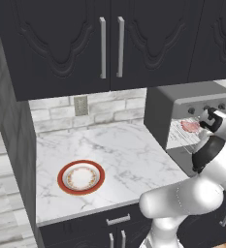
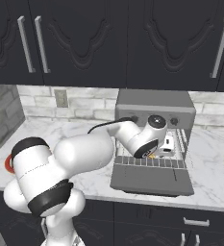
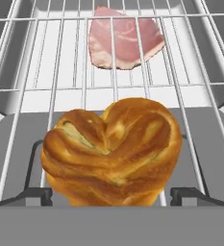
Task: Open the toaster oven door. Place the bread on the top rack in the toaster oven and place the steak on the bottom rack.
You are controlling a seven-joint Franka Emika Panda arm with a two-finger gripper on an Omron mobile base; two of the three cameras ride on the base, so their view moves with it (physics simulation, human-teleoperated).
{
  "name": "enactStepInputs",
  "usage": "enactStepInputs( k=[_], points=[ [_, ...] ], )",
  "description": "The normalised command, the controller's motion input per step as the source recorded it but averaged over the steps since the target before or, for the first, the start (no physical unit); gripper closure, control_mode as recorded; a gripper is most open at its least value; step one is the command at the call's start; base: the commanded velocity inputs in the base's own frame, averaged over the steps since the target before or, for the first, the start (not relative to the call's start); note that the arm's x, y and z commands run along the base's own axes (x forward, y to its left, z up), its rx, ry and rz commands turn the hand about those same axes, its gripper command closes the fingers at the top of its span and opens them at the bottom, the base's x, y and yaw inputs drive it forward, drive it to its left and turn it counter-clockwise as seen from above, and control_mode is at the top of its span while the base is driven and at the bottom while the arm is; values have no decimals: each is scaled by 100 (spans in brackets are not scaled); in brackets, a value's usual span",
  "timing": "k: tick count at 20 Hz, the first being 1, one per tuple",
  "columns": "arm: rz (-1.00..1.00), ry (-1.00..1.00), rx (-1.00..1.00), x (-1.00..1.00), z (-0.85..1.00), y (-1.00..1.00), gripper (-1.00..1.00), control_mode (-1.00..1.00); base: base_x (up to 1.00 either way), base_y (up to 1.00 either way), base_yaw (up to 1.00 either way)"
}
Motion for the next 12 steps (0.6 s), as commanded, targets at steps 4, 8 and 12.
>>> enactStepInputs(
  k=[4,8,12],
  points=[
    [0,0,0,-6,10,-3,-100,-100,0,0,0],
    [-1,3,0,-29,15,-2,-100,-100,0,0,0],
    [-1,6,0,-39,9,0,-100,-100,0,0,0]
  ],
)
